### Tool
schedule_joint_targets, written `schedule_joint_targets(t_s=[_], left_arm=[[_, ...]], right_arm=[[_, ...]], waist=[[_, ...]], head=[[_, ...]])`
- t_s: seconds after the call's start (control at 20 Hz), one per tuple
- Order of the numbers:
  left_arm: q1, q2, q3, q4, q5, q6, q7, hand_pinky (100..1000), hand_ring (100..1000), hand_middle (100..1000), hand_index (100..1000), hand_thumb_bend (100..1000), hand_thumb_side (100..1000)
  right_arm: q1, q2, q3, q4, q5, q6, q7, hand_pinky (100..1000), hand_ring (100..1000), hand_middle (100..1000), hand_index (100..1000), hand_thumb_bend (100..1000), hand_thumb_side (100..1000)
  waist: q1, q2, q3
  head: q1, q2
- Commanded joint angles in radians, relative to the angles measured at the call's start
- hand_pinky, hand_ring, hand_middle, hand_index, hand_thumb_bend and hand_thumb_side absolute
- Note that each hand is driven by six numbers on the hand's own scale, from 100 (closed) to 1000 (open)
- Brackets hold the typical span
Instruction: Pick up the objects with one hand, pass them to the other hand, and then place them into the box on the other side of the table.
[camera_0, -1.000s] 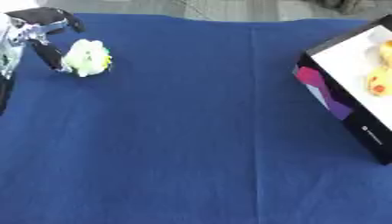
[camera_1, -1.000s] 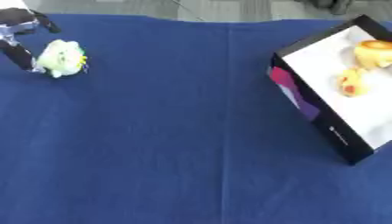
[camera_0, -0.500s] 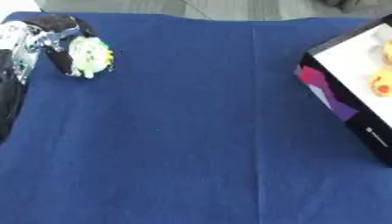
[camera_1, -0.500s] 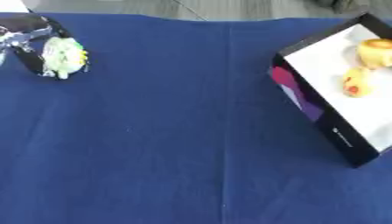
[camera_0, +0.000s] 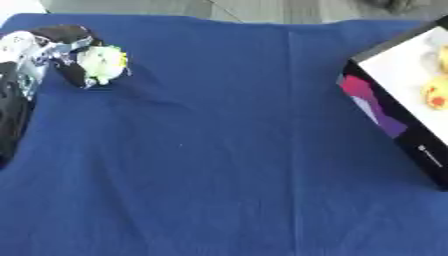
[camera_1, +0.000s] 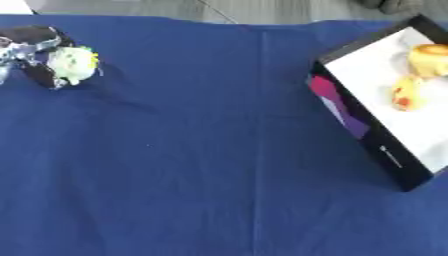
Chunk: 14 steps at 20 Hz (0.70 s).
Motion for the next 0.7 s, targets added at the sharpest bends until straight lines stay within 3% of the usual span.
schedule_joint_targets(t_s=[0.05, 0.7], left_arm=[[-0.031, 0.026, -0.006, -0.03, 0.047, -0.014, -0.027, 814, 781, 659, 718, 100, 100], [-0.017, 0.038, -0.057, -0.099, 0.199, -0.053, -0.084, 803, 747, 627, 722, 100, 100]], right_arm=[[0.002, -0.031, -0.012, -0.015, 0.007, 0.01, -0.007, 958, 1000, 1000, 1000, 100, 226], [-0.006, -0.062, 0.011, -0.015, -0.023, 0.012, 0.016, 960, 1000, 1000, 1000, 100, 216]], waist=[[0.004, -0.041, 0.006], [0.009, -0.105, 0.069]], head=[[-0.014, 0.01], [-0.056, 0.061]])
